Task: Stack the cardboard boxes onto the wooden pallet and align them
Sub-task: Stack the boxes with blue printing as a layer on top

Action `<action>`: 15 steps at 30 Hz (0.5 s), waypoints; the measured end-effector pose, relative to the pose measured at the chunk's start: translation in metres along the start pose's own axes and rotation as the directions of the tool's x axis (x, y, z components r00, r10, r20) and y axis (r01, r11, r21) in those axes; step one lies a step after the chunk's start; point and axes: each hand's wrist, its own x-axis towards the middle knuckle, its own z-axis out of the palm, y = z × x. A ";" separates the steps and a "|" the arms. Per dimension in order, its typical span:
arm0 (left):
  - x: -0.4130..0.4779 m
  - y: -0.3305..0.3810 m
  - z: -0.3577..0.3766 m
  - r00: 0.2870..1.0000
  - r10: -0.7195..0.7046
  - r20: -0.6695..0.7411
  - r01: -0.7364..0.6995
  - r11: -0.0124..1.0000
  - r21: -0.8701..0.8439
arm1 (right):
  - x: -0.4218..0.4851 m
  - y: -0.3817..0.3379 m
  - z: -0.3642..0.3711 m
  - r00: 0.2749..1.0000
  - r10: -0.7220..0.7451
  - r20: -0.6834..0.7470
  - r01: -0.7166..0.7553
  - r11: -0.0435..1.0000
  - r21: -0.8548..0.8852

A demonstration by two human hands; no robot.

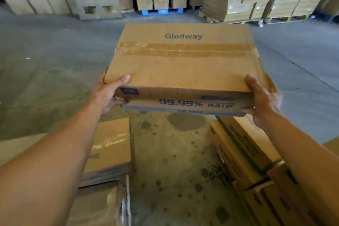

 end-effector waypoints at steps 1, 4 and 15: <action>-0.021 -0.001 -0.019 0.998 0.016 -0.057 -0.017 1.000 -0.004 | -0.013 0.003 0.003 0.999 0.007 0.053 -0.007 1.000 -0.001; -0.089 -0.009 -0.071 0.981 0.045 -0.187 -0.047 0.999 -0.011 | -0.056 0.022 0.009 0.986 0.008 0.168 -0.005 1.000 -0.020; -0.304 -0.075 -0.234 0.760 -0.110 -0.640 0.043 0.992 -0.119 | -0.239 0.122 0.051 0.887 0.158 0.434 -0.103 0.984 -0.147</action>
